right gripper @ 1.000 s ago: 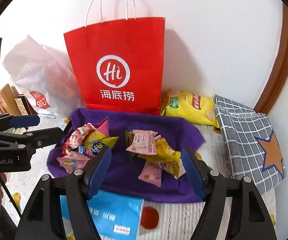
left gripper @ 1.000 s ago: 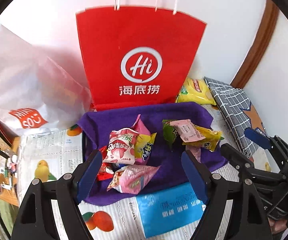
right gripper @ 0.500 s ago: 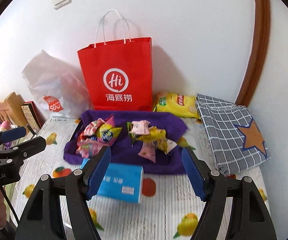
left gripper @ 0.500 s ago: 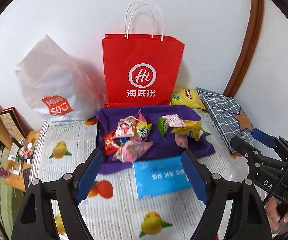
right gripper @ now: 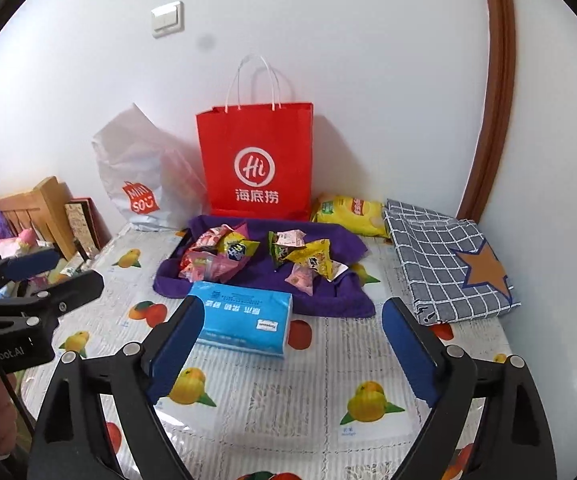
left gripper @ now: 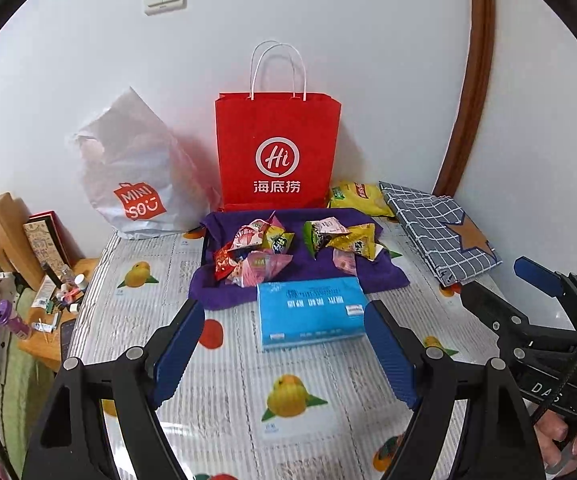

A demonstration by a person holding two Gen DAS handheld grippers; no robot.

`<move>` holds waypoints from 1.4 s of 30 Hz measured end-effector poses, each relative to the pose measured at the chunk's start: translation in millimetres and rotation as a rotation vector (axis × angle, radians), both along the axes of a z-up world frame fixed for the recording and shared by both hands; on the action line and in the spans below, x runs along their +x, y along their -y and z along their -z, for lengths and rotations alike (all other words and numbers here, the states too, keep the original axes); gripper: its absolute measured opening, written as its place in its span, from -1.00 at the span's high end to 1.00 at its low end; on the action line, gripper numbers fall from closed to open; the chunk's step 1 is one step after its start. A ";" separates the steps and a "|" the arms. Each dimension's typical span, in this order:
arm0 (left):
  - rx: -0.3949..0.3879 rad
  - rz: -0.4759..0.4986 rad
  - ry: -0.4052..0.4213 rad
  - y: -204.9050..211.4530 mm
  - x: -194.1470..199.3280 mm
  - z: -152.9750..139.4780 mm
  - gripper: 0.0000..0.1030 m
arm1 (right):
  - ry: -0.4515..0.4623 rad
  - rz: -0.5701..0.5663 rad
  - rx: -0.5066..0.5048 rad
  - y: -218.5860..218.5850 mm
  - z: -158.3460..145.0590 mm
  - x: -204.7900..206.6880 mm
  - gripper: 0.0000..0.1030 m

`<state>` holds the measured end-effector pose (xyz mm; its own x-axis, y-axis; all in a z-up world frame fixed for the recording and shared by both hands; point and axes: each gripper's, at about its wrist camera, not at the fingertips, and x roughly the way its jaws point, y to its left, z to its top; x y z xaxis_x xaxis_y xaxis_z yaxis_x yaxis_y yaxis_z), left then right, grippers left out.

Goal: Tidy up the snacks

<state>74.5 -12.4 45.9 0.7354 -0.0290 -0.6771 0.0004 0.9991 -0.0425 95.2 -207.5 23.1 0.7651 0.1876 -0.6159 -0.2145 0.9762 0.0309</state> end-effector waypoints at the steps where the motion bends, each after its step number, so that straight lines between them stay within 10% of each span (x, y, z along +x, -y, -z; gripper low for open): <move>1: 0.004 -0.001 0.006 1.5 -3.9 -0.4 -0.57 | 0.000 0.006 0.009 1.8 -0.1 -4.1 -0.87; 42: 0.012 -0.019 0.088 20.5 -75.7 0.2 -0.58 | 0.044 0.076 0.010 33.7 12.7 -76.9 -0.97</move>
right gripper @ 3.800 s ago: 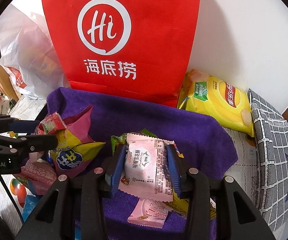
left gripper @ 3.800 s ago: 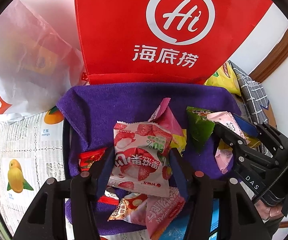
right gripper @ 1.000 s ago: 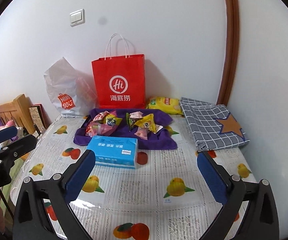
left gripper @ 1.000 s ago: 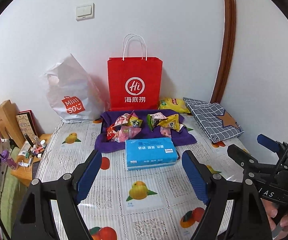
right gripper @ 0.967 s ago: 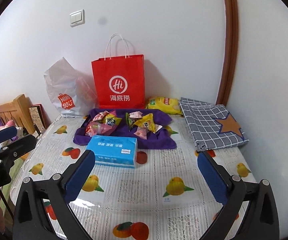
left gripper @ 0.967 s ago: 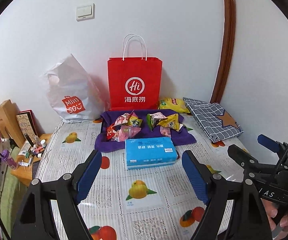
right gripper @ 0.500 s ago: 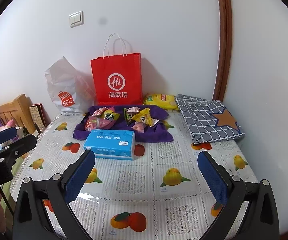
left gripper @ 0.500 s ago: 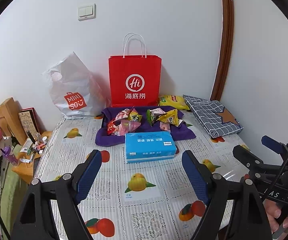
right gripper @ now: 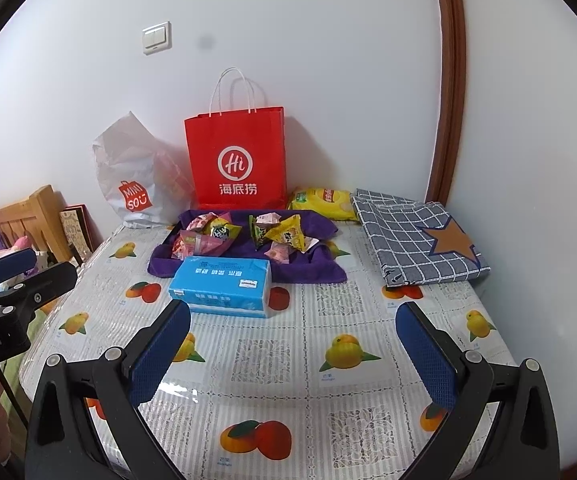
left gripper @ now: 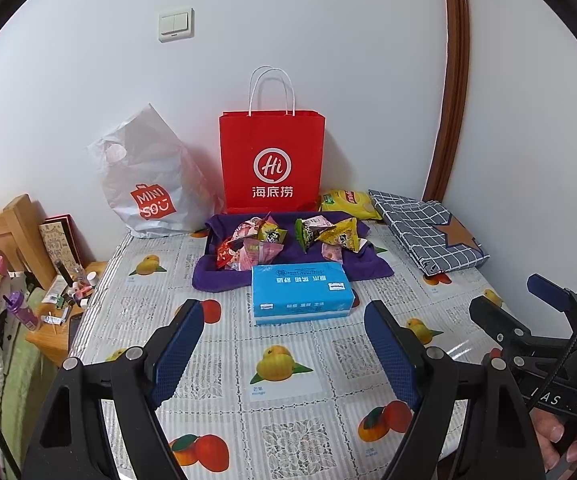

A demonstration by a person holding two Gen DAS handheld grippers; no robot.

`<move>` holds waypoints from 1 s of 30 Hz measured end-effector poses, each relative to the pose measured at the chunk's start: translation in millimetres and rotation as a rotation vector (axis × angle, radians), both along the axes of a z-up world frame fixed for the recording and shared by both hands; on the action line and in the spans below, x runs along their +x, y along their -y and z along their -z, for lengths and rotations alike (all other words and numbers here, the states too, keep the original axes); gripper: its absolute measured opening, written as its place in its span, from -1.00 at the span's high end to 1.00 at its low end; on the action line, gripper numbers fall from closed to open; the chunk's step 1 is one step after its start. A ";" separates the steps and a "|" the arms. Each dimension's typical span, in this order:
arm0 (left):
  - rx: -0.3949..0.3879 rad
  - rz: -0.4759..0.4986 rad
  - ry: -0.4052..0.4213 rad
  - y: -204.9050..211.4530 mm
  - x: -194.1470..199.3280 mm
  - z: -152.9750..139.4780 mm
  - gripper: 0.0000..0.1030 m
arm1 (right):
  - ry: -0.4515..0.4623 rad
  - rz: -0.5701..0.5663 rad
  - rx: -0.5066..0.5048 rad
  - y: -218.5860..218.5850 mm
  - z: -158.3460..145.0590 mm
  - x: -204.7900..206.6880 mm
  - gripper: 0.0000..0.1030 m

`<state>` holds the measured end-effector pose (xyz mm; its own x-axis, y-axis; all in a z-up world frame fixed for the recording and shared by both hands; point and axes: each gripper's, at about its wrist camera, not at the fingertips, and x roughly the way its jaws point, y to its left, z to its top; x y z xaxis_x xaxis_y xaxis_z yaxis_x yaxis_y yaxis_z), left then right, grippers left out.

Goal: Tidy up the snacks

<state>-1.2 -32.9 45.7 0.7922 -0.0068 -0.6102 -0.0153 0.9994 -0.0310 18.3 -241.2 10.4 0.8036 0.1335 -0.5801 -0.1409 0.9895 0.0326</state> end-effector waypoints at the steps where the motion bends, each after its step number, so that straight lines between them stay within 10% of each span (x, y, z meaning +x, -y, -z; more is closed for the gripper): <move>1: -0.001 0.001 0.001 0.0 0.0 -0.1 -0.58 | 0.000 0.001 0.000 0.1 0.0 -0.1 -0.97; 30: 0.001 -0.008 -0.001 -3.5 -2.6 1.7 -0.58 | -0.010 0.013 0.000 0.7 2.5 0.7 -0.97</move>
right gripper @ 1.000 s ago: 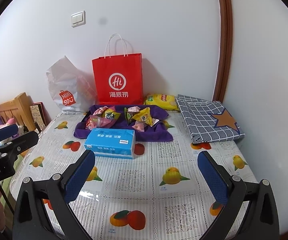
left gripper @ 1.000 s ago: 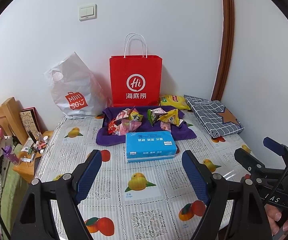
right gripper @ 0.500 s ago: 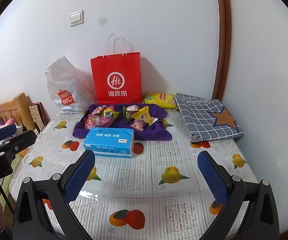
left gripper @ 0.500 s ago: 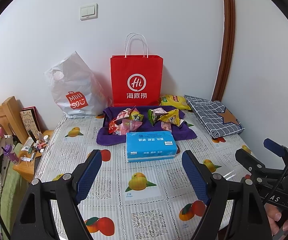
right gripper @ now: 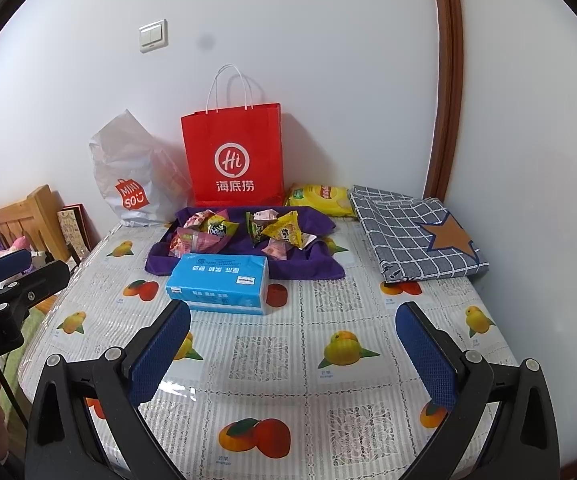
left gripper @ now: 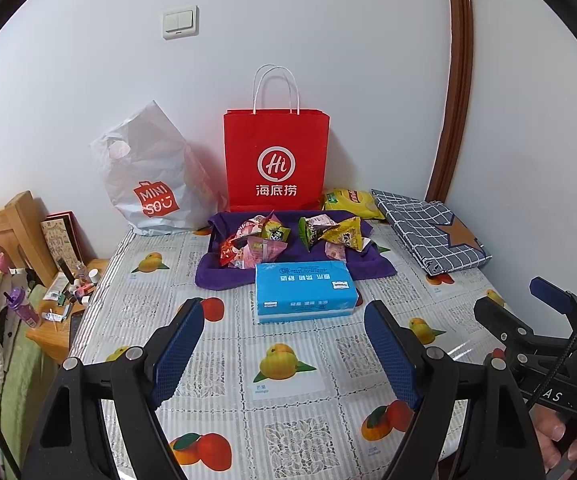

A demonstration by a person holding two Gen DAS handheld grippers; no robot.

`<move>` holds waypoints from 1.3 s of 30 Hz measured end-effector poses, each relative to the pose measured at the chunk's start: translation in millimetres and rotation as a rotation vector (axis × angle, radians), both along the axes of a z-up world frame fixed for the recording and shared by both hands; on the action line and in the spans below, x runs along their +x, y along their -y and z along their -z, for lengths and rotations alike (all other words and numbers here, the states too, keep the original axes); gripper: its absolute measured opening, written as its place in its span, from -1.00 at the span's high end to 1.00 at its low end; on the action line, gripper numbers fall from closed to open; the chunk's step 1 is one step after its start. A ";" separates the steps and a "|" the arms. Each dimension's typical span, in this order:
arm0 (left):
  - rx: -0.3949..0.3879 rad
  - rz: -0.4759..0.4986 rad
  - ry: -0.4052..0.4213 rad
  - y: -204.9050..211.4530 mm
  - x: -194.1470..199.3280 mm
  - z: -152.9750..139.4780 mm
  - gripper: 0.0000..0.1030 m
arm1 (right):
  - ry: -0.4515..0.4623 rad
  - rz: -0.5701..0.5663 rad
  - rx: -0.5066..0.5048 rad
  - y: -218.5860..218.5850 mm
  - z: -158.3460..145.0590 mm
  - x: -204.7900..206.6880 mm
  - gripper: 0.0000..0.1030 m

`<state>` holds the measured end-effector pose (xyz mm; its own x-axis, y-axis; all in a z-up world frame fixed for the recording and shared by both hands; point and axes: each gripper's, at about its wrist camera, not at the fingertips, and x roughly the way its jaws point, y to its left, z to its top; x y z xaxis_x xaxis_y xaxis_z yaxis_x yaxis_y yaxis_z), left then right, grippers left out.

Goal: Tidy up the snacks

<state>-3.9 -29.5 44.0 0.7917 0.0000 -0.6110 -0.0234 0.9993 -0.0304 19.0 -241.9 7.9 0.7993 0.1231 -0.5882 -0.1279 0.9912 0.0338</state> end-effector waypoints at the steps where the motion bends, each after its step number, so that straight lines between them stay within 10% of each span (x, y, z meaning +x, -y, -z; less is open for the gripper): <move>1: -0.001 0.000 -0.001 -0.2 0.0 0.0 -0.58 | 0.000 0.000 0.000 0.0 0.1 0.0 -0.97; 39: 0.001 -0.003 -0.002 -1.8 -1.2 -0.3 -0.58 | 0.002 0.001 0.005 2.0 -2.5 -1.1 -0.97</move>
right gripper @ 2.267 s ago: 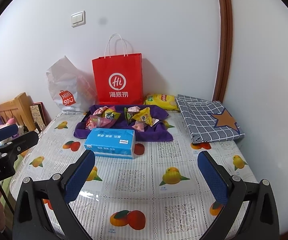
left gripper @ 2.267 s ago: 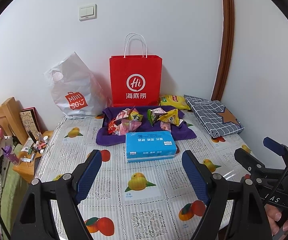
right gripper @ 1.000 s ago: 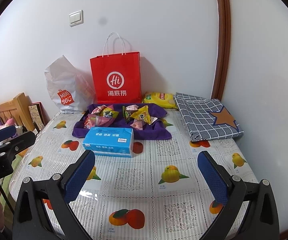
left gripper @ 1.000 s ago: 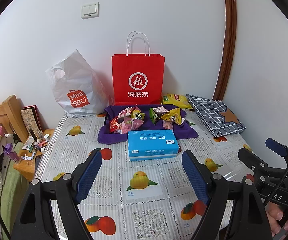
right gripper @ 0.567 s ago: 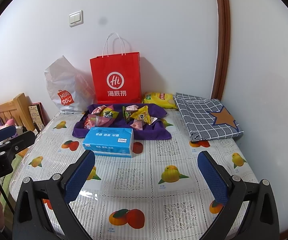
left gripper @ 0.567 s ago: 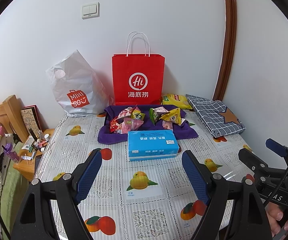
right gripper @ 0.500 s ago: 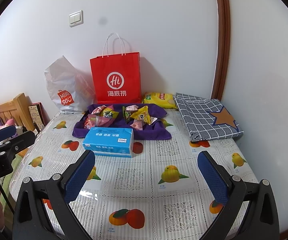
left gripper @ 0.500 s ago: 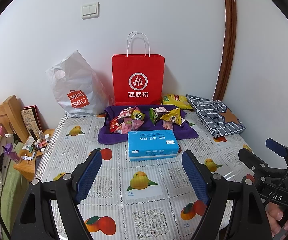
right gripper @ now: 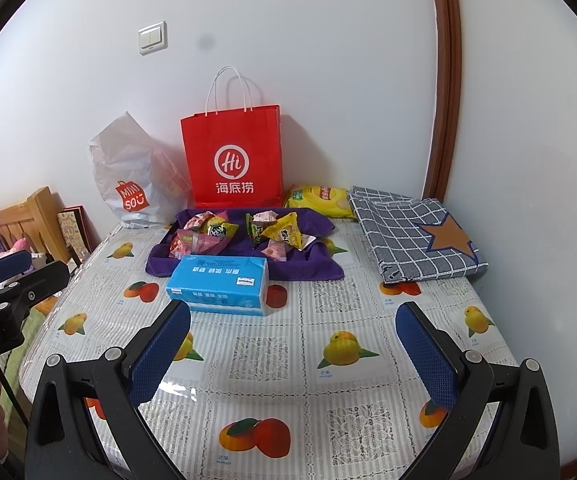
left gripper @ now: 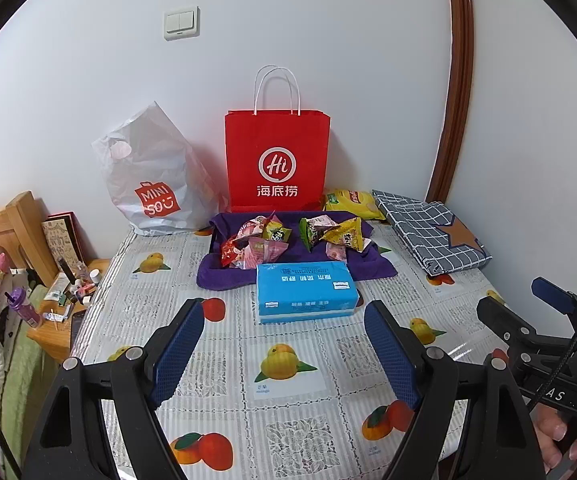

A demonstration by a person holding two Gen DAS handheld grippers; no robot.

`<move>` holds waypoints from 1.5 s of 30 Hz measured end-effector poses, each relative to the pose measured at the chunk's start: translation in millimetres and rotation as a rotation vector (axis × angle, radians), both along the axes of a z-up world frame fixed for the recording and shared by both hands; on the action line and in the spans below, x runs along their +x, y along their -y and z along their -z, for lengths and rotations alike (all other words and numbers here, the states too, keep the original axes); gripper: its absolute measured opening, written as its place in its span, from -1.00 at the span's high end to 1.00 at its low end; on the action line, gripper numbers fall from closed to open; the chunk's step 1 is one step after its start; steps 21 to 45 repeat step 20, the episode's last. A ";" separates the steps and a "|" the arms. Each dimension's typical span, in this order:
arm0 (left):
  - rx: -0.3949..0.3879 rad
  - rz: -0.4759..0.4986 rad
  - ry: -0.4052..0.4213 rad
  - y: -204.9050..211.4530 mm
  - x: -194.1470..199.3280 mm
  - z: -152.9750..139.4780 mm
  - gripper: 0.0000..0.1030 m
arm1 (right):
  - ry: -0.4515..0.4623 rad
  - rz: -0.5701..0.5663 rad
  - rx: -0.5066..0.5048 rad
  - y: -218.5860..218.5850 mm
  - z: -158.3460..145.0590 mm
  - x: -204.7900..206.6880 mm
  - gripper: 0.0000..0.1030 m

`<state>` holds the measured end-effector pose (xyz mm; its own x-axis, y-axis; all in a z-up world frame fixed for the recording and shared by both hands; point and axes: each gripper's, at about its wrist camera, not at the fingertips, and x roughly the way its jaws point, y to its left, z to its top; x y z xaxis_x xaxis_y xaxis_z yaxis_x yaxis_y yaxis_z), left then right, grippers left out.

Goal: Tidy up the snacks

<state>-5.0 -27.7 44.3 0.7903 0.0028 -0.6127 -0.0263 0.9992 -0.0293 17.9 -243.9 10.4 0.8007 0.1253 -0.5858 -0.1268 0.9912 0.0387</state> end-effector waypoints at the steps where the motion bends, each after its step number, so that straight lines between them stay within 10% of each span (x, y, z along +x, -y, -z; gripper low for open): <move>1: -0.001 0.000 0.000 0.3 0.2 -0.3 -0.58 | 0.001 0.000 -0.001 -0.1 -0.1 0.2 -0.97; 45: 0.002 0.003 0.000 -0.8 -0.4 0.3 -0.58 | 0.009 -0.012 -0.010 -4.5 -2.7 -1.2 -0.97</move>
